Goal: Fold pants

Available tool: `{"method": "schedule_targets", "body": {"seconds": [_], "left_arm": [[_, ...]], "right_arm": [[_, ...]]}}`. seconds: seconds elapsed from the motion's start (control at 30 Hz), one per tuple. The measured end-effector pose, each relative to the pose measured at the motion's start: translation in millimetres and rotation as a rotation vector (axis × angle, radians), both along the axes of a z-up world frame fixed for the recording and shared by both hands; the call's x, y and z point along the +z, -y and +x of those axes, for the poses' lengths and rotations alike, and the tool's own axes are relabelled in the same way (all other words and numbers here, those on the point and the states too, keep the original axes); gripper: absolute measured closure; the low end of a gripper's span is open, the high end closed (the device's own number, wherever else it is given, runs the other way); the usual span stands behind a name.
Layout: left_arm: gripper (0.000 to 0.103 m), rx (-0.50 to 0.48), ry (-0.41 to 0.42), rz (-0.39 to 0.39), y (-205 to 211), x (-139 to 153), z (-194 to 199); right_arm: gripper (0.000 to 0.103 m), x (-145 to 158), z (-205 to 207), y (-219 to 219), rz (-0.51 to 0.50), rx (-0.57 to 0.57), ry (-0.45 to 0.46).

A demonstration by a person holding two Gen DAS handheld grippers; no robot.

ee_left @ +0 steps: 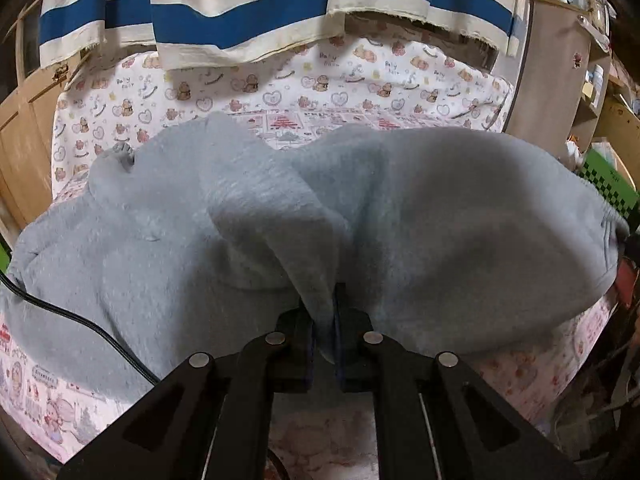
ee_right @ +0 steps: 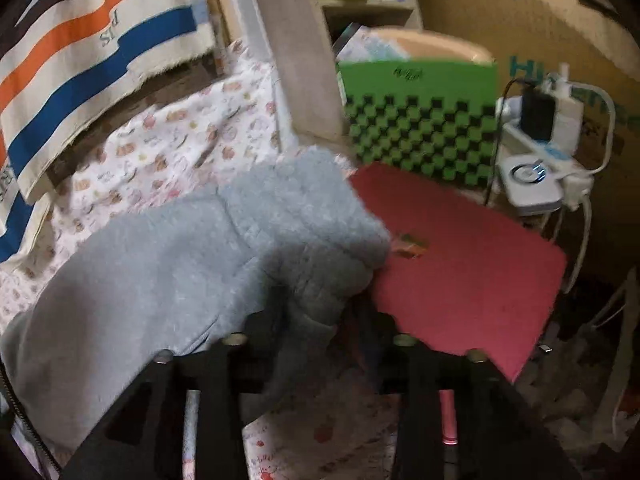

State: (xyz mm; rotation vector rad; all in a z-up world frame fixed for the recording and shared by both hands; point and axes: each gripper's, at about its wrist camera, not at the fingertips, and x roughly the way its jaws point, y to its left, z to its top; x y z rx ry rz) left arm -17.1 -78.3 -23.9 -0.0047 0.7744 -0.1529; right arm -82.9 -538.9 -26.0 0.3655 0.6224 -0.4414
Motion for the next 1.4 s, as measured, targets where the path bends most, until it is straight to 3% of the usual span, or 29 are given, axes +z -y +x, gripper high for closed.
{"method": "schedule_targets", "body": {"seconds": [0.07,0.1,0.13,0.2,0.27,0.4,0.6,0.67,0.73,0.8,0.9,1.0,1.1,1.13,1.17,1.2,1.4], "left_arm": [[0.068,0.002,0.032,0.015,-0.9,10.0,-4.7],[0.05,0.005,0.066,0.016,-4.1,17.7,-9.4],[0.038,0.009,0.095,0.018,-8.1,23.7,-15.1],[0.031,0.02,0.127,0.03,-16.5,34.2,-24.9],[0.031,0.036,0.131,0.046,-29.1,38.3,-31.1],[0.031,0.131,0.148,0.019,-72.6,47.7,-31.0],[0.03,0.141,0.21,0.019,-113.1,88.7,12.8],[0.03,0.078,0.167,-0.027,-113.9,98.9,48.9],[0.03,0.055,0.063,-0.061,-109.9,99.2,95.2],[0.03,0.062,-0.05,-0.048,-101.2,87.7,142.3],[0.033,0.137,-0.231,-0.022,-97.1,55.5,201.9],[0.045,0.227,-0.396,-0.036,-105.3,19.1,234.8],[0.054,0.253,-0.443,-0.083,-109.6,0.9,240.1],[0.066,0.251,-0.43,-0.097,-108.4,0.4,238.2],[0.086,0.244,-0.403,-0.121,-107.1,2.3,234.1],[0.097,0.232,-0.378,-0.134,-105.4,6.1,231.0],[0.1,0.178,-0.109,-0.176,-116.9,67.6,175.9]], "right_arm": [[0.052,15.7,-7.6,-5.9,-0.022,-0.009,0.036],[0.049,26.8,-14.8,-12.6,-0.045,-0.011,0.075],[0.041,37.0,-19.6,-17.6,-0.063,-0.011,0.102],[0.036,55.9,-32.7,-34.5,-0.126,-0.005,0.165],[0.035,71.6,-38.4,-49.7,-0.156,0.033,0.21],[0.035,90.1,-31.6,-86.1,-0.108,0.227,0.293],[0.035,79.4,6.7,-155.7,0.008,0.474,0.285],[0.035,68.2,22.3,-188.4,-0.009,0.523,0.255],[0.034,57.9,31.7,-209.6,-0.034,0.535,0.232],[0.035,46.7,40.4,-225.9,-0.051,0.538,0.201],[0.035,31.0,49.1,-235.6,-0.01,0.556,0.164],[0.035,22.8,51.1,-236.1,-0.007,0.55,0.142],[0.035,19.9,51.2,-234.5,-0.045,0.536,0.135],[0.035,18.4,52.0,-232.9,-0.061,0.527,0.129],[0.035,15.9,54.3,-230.7,-0.069,0.52,0.118],[0.035,14.7,55.2,-227.2,-0.067,0.518,0.11],[0.035,1.7,67.7,-215.7,-0.036,0.492,0.065]]}}
